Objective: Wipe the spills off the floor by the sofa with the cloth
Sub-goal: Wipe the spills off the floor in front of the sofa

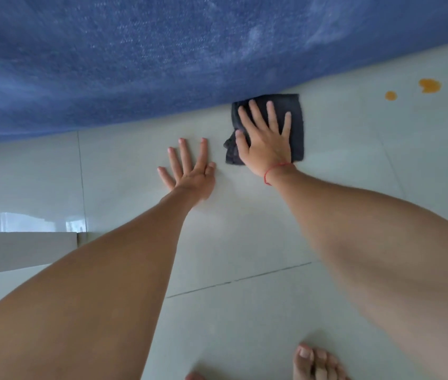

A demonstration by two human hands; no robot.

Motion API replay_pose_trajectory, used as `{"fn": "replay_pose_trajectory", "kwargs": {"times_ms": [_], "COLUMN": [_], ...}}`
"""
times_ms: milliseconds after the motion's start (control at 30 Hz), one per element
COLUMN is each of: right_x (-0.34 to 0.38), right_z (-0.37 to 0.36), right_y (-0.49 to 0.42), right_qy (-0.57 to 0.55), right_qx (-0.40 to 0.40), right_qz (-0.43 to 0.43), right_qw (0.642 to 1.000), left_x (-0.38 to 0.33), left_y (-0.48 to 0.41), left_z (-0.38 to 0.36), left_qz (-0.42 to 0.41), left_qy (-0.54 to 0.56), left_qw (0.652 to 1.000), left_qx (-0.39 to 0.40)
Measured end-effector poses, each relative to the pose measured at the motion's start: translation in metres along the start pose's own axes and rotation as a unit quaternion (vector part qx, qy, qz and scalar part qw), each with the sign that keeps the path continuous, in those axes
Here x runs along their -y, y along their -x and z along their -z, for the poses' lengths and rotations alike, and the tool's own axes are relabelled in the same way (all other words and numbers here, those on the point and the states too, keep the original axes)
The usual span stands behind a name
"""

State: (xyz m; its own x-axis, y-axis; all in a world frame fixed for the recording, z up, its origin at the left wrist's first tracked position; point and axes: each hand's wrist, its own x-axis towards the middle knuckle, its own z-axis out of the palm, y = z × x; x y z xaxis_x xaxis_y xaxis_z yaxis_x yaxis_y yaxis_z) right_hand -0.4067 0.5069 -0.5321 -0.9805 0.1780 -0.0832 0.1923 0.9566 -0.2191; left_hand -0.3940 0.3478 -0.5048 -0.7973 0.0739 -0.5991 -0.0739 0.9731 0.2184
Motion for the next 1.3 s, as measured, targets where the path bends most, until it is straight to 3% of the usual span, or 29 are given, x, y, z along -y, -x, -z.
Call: {"fn": "replay_pose_trajectory", "kwargs": {"times_ms": [133,267,367,433,633,733,1000,1167,1233,1300], "right_x": [-0.011,-0.047,-0.085,-0.097,-0.060,-0.021,0.123,0.067,0.025,-0.009], "right_z": [0.001,0.007,0.016,0.019,0.012,0.007,-0.027,-0.020,-0.013,-0.005], "right_y": [0.041,0.083,0.089,0.081,0.031,0.014,0.035,0.075,0.082,0.088], "right_qy": [0.009,0.004,0.002,0.004,-0.009,-0.016,-0.044,0.001,0.015,0.018], "right_qx": [0.027,0.038,0.020,0.008,-0.018,-0.004,0.018,0.044,0.037,0.025], "right_qz": [0.068,0.057,-0.041,-0.118,-0.246,-0.209,0.032,0.189,0.159,0.068], "right_qw": [0.997,0.998,0.999,0.993,0.969,0.978,0.998,0.981,0.986,0.997], "left_x": [0.004,0.019,0.059,0.087,0.105,0.107,0.108,0.117,0.123,0.135], "left_y": [0.005,0.016,0.020,0.022,0.015,0.013,0.012,0.021,0.026,0.030], "left_z": [0.004,0.008,0.018,0.021,0.006,0.007,0.012,0.018,0.021,0.021], "left_qz": [-0.020,-0.032,0.008,0.042,0.028,0.025,0.028,0.019,0.039,0.065], "left_qy": [0.038,0.055,0.033,0.024,0.014,0.003,0.020,0.076,0.073,0.057], "left_qw": [0.999,0.995,0.992,0.994,0.995,0.996,0.998,0.990,0.987,0.987], "left_qx": [-0.007,-0.076,-0.121,-0.102,-0.095,-0.090,-0.061,-0.114,-0.140,-0.134]}}
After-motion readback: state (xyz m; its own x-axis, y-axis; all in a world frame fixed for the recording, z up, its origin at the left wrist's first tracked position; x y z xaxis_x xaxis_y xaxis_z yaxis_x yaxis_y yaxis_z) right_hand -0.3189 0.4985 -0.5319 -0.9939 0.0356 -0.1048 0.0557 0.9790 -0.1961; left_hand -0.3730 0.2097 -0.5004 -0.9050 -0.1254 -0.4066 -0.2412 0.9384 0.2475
